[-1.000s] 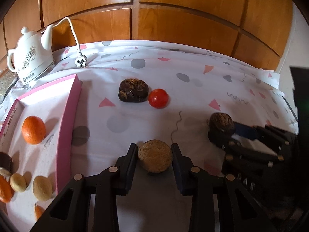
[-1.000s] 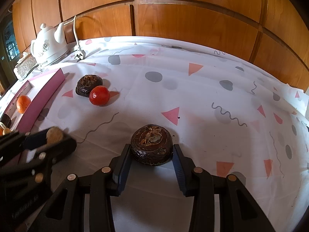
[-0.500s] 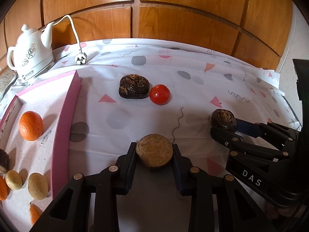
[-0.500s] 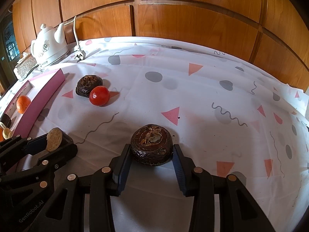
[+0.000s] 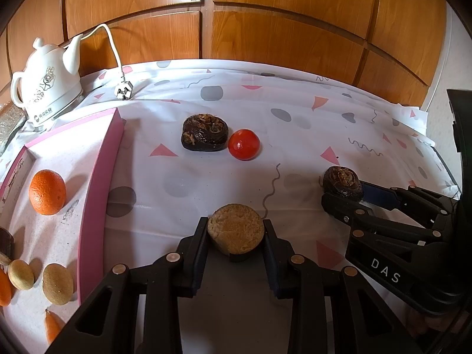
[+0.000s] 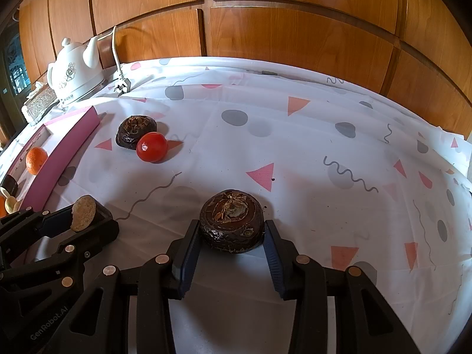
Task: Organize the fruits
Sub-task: 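Carry the yam slice and dark tuber over the tray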
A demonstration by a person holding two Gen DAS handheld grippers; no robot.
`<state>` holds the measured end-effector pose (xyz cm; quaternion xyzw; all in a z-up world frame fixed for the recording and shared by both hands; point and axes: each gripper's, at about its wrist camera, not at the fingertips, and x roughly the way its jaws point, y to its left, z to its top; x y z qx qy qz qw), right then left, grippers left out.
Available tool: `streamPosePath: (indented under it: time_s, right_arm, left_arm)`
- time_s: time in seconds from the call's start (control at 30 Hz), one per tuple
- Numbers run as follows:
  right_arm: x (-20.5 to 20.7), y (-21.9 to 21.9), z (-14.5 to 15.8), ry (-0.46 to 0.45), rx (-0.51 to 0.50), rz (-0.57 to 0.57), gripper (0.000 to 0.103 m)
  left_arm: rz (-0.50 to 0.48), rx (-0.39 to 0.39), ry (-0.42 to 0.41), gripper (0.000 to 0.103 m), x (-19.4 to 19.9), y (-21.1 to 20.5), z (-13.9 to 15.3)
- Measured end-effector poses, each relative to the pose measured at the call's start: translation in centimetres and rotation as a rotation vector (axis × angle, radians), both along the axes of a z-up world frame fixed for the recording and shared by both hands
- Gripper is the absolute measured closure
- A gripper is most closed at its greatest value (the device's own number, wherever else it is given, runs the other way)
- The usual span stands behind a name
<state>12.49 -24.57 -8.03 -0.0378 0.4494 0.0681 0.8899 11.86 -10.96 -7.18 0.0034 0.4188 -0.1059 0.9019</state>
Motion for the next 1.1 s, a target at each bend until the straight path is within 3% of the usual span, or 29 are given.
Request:
streamPosePath:
  time_s: [0.7, 1.1]
  right_arm:
    - [0.0, 0.0, 0.0, 0.001, -0.008, 0.002, 0.061]
    - [-0.1, 0.9, 0.0, -0.001, -0.078, 0.005, 0.061]
  left_arm:
    - [-0.017, -0.007, 0.025, 0.07, -0.4, -0.3, 0.6]
    - [-0.038, -0.056, 0.008, 0.07, -3.7, 1.5, 4.2]
